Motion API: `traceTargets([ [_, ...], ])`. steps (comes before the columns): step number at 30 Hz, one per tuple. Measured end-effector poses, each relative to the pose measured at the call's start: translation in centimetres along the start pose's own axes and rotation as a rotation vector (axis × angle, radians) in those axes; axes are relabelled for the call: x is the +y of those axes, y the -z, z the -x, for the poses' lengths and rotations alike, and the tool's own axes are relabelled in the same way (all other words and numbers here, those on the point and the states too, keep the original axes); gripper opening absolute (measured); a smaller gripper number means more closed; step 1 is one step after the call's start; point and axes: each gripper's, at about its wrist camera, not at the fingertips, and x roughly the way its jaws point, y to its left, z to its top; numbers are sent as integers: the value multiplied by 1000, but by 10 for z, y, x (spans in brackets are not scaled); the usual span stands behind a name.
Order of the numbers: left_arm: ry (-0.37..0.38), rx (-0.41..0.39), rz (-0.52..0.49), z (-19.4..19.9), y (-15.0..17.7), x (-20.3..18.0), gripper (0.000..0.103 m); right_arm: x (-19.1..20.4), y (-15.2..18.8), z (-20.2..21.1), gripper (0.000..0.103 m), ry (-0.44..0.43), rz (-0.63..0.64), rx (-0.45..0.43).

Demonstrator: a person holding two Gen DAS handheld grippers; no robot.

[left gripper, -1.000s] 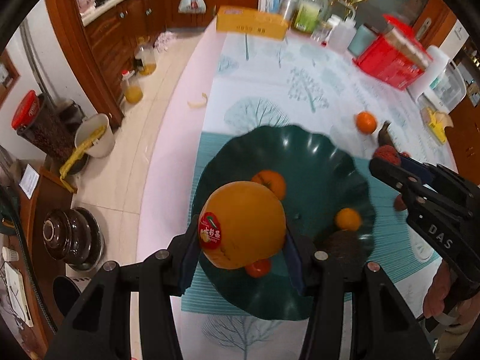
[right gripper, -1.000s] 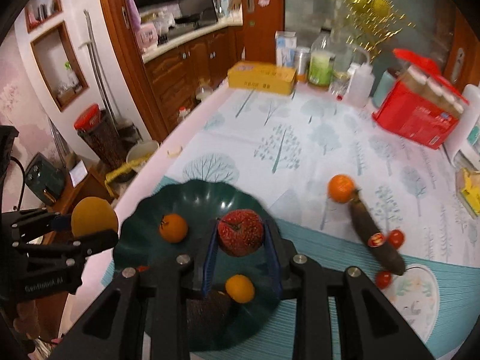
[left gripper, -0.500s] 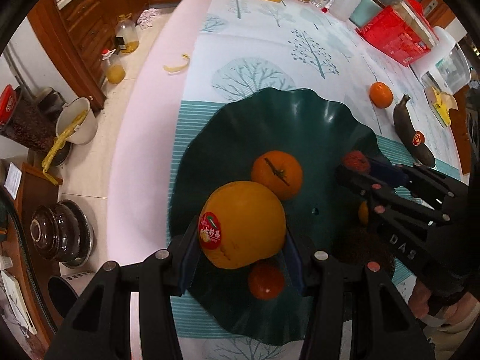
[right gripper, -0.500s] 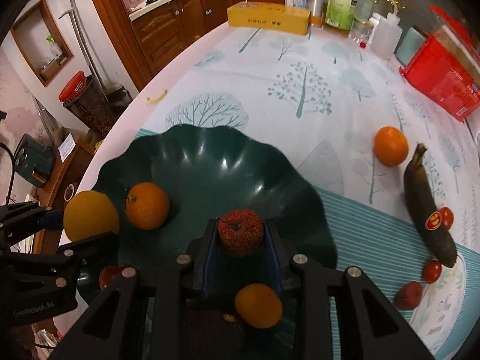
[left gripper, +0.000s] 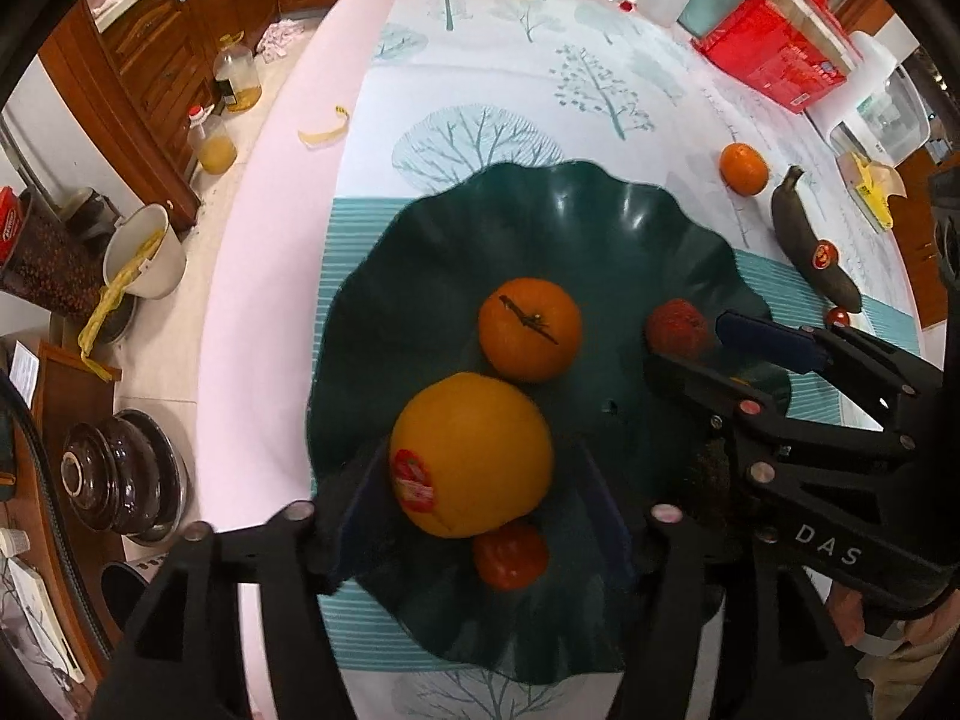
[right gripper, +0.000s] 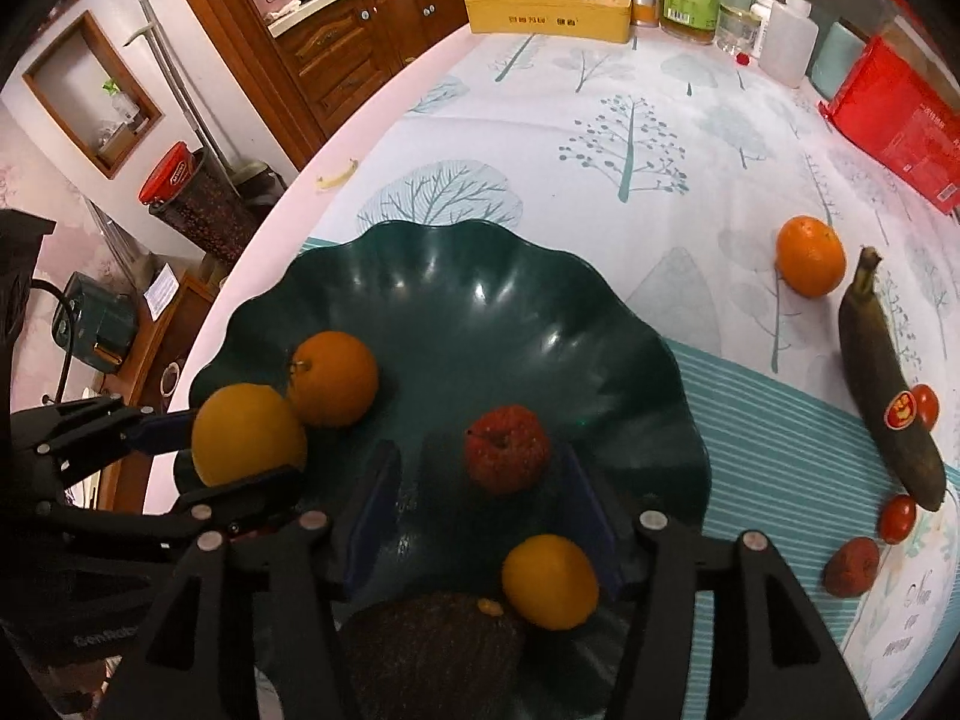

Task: Organize fruits
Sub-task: 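Carry the grapefruit and red apple over the green plate and lower them, then withdraw both tools from the green plate toward the dark banana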

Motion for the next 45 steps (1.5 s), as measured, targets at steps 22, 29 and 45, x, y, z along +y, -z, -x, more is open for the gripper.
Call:
traceTargets([
  [22,9,-99,-56,77,35,-41,76,-13,53,84,60,12,-59,-131],
  [29,28,-118,-123,92,40,-82,76,-32,80,119,59,60,-60,-163],
  [45,29,-199,-276,117,-25,-217,78,-152,55,219,59,253,-54,-271],
])
